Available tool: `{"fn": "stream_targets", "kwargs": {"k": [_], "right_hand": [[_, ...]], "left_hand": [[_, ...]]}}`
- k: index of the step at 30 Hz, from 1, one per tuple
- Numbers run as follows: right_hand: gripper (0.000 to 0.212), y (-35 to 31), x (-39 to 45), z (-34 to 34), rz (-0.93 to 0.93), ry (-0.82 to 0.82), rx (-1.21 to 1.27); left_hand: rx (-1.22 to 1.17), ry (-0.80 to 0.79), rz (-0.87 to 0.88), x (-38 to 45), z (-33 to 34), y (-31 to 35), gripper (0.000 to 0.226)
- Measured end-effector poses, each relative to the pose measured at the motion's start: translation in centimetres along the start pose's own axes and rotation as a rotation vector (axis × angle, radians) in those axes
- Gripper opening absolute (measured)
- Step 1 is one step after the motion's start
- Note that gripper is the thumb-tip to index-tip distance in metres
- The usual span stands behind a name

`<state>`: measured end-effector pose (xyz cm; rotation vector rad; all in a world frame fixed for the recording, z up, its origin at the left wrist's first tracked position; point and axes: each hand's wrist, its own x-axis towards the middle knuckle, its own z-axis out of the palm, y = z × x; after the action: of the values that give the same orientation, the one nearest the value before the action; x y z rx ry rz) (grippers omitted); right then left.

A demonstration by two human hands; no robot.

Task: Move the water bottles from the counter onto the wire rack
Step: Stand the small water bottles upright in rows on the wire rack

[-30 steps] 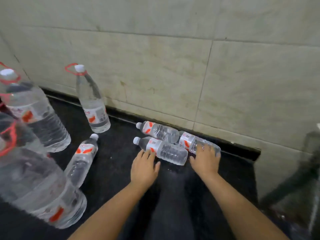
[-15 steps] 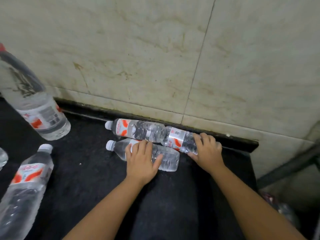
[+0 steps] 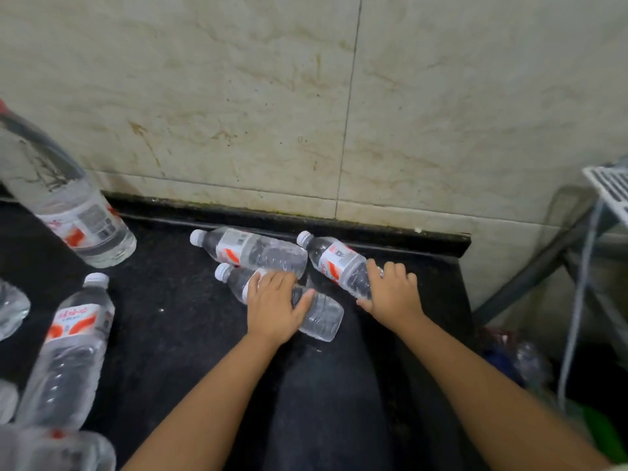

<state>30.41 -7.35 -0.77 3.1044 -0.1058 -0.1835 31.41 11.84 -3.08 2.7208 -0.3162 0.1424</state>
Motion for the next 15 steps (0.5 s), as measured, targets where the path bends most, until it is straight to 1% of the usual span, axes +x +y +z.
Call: {"fn": "stream_targets", "kwargs": {"k": [2, 5, 9, 11, 14, 15], "right_hand": [[0.073, 0.0, -2.9, 0.3, 0.023, 0.004, 0.011], [0.073, 0.5, -7.8, 0.5, 0.041, -0.014, 0.016], [0.074, 1.6, -14.9, 0.8, 0.036, -0.107, 0.025], [0.076, 2.0, -18.2, 0.8, 0.021, -0.169, 0.027], [0.076, 2.5, -22.8, 0.9, 0.003, -0.236, 0.031], [0.076, 2.5, -24.2, 0.9, 0.003, -0.247, 0.033]], "left_hand": [[-0.034, -0.021, 0.030, -2.0, -0.1, 0.7, 0.071], [-0.067, -0.076, 0.121, -5.4, -0.5, 1.8, 0.071], [-0.139, -0.137, 0.236, -10.6, -1.0, 2.4, 0.064], [-0.200, -0.164, 0.301, -13.4, -1.1, 2.6, 0.053], [-0.216, -0.177, 0.436, -17.7, -1.3, 2.6, 0.023], [-0.215, -0.187, 0.478, -18.9, -1.3, 2.4, 0.016]]}}
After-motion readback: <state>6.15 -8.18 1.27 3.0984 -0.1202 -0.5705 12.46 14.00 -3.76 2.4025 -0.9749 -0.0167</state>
